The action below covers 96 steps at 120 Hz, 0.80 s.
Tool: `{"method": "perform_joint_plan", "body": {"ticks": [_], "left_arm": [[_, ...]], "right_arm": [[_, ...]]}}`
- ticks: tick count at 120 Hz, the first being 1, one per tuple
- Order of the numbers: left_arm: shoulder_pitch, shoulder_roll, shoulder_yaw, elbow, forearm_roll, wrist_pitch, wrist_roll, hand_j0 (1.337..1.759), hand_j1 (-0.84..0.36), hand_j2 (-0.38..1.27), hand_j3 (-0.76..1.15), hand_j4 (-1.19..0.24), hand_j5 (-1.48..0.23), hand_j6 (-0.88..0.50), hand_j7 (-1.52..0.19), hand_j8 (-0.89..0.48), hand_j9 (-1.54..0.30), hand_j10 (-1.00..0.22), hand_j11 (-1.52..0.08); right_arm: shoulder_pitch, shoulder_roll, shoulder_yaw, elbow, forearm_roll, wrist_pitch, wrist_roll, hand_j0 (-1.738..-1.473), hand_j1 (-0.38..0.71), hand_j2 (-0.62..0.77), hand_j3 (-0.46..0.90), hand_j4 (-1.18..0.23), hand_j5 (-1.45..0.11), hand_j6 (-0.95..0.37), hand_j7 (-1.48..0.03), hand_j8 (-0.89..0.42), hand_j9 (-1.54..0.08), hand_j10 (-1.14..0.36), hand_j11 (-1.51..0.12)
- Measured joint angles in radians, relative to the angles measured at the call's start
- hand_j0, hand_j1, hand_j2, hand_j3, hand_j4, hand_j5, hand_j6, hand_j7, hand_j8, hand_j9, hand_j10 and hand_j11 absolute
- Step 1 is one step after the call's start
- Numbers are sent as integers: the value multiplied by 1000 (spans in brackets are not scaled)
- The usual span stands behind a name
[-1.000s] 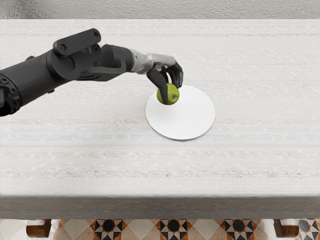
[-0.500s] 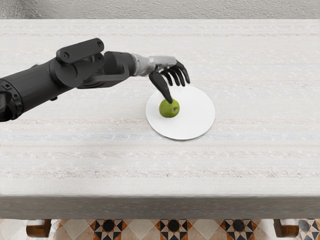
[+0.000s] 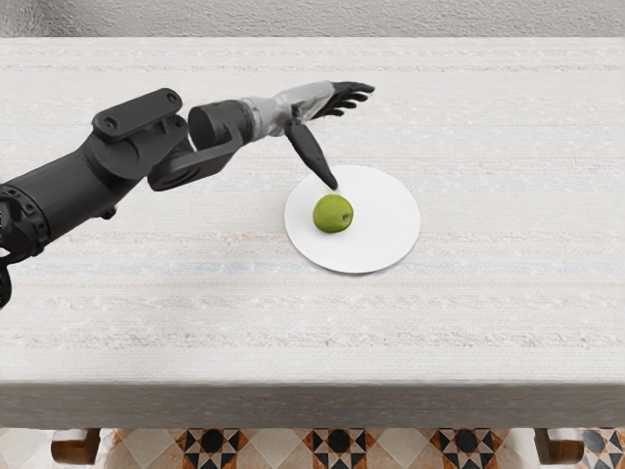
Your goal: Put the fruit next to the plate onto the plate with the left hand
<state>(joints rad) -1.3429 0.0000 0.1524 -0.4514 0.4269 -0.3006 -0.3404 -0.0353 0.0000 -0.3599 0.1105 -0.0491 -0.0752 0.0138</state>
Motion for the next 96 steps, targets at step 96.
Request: {"method": "perform_joint_plan", "body": {"ticks": [96], "left_arm": [[276, 293, -4, 146, 0, 2, -270, 1658, 335, 6, 0, -18, -18, -18, -18, -18, -18, -16, -18]], "right_arm": [[0, 0, 0, 0, 0, 0, 0, -1658, -349, 0, 0, 0, 0, 0, 0, 0, 0, 0, 0]]}}
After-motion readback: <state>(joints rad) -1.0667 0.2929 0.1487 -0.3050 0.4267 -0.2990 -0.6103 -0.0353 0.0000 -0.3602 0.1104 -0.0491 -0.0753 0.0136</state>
